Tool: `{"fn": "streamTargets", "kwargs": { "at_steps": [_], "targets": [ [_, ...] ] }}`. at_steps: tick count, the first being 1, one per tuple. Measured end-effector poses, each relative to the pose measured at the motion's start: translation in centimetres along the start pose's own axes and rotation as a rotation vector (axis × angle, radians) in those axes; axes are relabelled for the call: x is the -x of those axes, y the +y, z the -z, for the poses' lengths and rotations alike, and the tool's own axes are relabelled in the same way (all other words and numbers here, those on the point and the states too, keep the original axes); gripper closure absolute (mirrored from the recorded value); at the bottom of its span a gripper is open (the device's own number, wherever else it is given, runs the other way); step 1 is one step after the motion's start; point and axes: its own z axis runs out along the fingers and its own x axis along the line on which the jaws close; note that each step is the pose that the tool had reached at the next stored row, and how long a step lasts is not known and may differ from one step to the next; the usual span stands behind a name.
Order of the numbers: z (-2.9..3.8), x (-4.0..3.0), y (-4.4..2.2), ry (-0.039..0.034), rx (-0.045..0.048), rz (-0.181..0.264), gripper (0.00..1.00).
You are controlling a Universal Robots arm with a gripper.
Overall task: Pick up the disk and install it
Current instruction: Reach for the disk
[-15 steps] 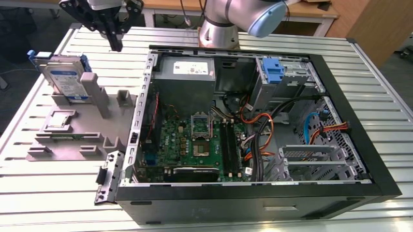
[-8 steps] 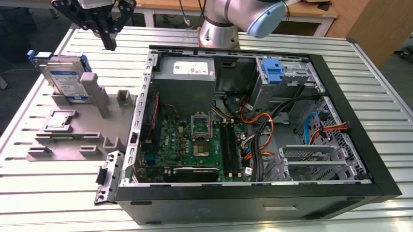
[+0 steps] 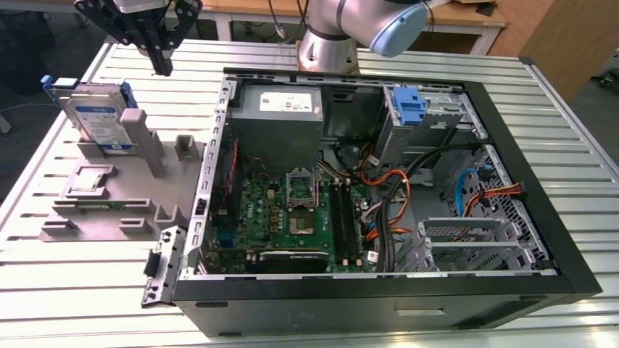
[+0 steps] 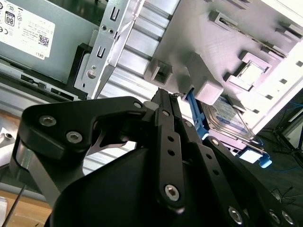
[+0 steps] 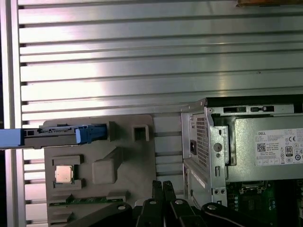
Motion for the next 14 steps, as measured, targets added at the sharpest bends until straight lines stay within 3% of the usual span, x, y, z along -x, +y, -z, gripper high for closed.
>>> {"fn": "streamTargets", "kwargs": {
  "at_steps": [14],
  "targets": [
    [0.01, -0.82, -0.06, -0.0001, 0.0001, 0.000, 0.85]
  ]
}}
